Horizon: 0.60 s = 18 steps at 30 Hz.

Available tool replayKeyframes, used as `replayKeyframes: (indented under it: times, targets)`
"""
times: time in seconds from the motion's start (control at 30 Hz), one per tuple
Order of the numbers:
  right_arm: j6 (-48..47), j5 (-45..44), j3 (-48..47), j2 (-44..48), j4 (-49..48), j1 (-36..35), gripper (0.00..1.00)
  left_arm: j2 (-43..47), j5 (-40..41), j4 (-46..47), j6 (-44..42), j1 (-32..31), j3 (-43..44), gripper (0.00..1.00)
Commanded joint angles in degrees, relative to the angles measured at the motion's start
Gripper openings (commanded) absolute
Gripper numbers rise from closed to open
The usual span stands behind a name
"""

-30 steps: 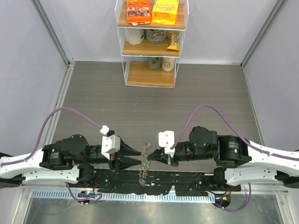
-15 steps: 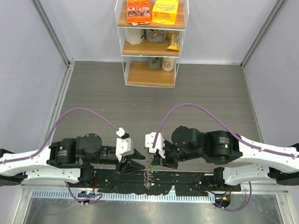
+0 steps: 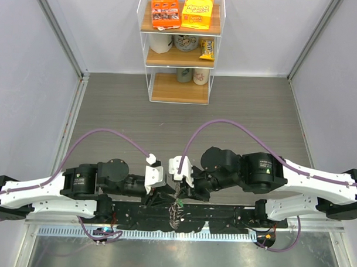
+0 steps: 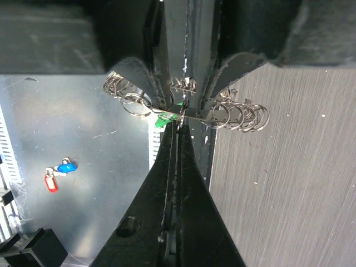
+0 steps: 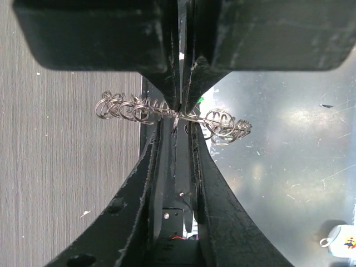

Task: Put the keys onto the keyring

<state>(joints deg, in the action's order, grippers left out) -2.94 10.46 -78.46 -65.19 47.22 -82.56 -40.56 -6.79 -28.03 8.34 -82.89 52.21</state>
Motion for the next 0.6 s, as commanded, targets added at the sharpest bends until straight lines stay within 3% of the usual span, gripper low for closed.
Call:
replayKeyframes:
  times: [0.0,0.23,0.4,0.57]
  targets:
    - [0.65,1.41,-3.55,-0.55,-2.48,-0.40,0.06,0.22,-1.21,0.96,-1.13,-0.25,2.11,0.28]
    - [0.48,1.76,-4.34,-1.43,-2.48,-0.40,0.06,-1.02,-1.21,0.43,-1.66,-0.17,2.46,0.17]
    - [0.30,2.11,-4.86,-1.61,-2.49,-0.41,0.06,-2.33,-1.30,-0.18,-2.01,-0.25,2.81,0.00]
    - [0.22,3.07,-4.87,-1.96,-2.83,-0.41,0.06,-3.83,-0.51,-0.36,-2.36,-0.25,3.43,0.00]
